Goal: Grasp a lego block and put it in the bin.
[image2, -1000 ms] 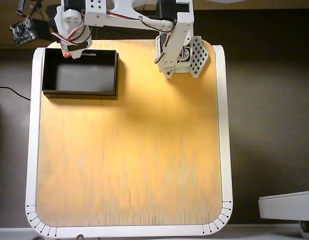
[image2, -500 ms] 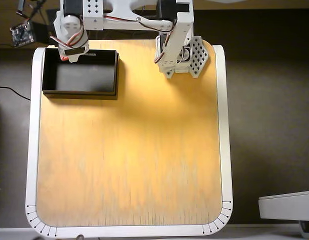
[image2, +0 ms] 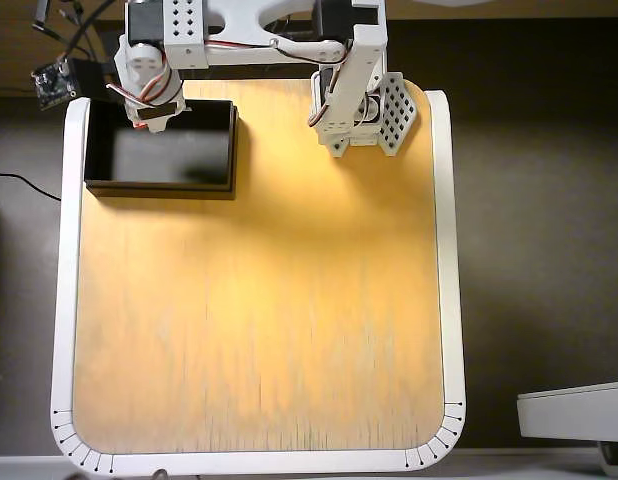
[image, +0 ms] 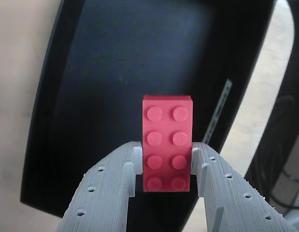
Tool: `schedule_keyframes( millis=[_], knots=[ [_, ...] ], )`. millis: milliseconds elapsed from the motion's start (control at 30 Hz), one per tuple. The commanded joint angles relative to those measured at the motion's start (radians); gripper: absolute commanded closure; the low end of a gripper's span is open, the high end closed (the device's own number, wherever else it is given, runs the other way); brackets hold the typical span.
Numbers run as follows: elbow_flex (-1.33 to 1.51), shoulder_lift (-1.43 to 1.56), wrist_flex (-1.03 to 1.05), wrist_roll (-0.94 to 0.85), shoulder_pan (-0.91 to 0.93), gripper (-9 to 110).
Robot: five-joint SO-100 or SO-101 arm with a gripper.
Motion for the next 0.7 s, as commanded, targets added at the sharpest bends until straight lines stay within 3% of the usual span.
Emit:
schedule_keyframes(
  millis=[0, 400, 667],
  knots=[
    [-0.009, 0.02, -0.026, 0.008, -0.009, 101],
    [-0.009, 0.02, -0.029, 0.023, -0.012, 86],
    [-0.012, 0.029, -0.054, 0.012, -0.02, 83]
  ],
)
